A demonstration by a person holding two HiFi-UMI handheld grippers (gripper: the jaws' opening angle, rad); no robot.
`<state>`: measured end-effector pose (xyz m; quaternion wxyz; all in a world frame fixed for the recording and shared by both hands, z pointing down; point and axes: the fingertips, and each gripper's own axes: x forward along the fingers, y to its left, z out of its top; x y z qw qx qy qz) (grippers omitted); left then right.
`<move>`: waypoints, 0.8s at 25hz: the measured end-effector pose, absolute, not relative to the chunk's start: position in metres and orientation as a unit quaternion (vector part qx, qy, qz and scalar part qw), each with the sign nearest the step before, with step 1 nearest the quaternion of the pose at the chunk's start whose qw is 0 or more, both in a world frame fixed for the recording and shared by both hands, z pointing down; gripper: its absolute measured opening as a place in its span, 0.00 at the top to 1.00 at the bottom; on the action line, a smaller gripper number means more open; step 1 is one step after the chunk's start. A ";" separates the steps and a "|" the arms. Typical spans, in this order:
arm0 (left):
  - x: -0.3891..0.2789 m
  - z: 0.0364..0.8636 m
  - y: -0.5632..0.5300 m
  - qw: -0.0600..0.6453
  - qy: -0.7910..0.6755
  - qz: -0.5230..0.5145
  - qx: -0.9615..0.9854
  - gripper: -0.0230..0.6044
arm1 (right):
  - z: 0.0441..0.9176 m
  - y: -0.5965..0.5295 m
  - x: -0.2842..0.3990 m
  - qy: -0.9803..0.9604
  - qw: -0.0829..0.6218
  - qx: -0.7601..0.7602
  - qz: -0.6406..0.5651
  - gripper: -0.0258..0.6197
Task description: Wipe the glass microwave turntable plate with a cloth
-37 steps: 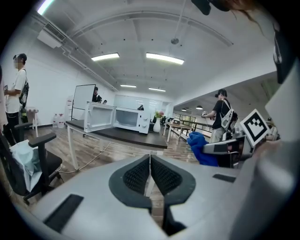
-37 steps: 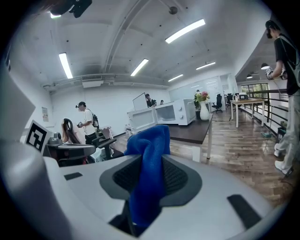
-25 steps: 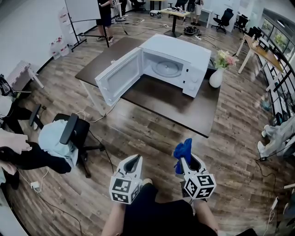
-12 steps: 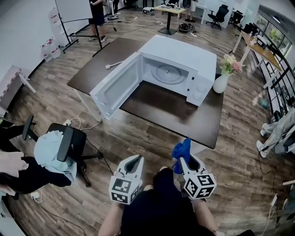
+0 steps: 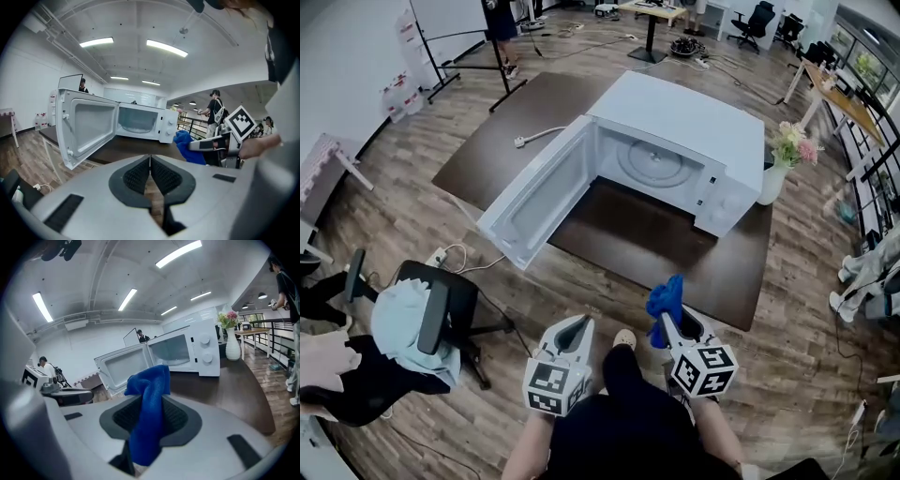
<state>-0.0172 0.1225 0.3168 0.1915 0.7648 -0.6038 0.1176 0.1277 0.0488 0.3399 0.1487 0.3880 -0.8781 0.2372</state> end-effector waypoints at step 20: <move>-0.049 0.338 -0.090 0.205 -0.551 0.116 0.801 0.95 | 0.364 -0.131 0.079 -0.863 0.166 0.412 0.239 0.79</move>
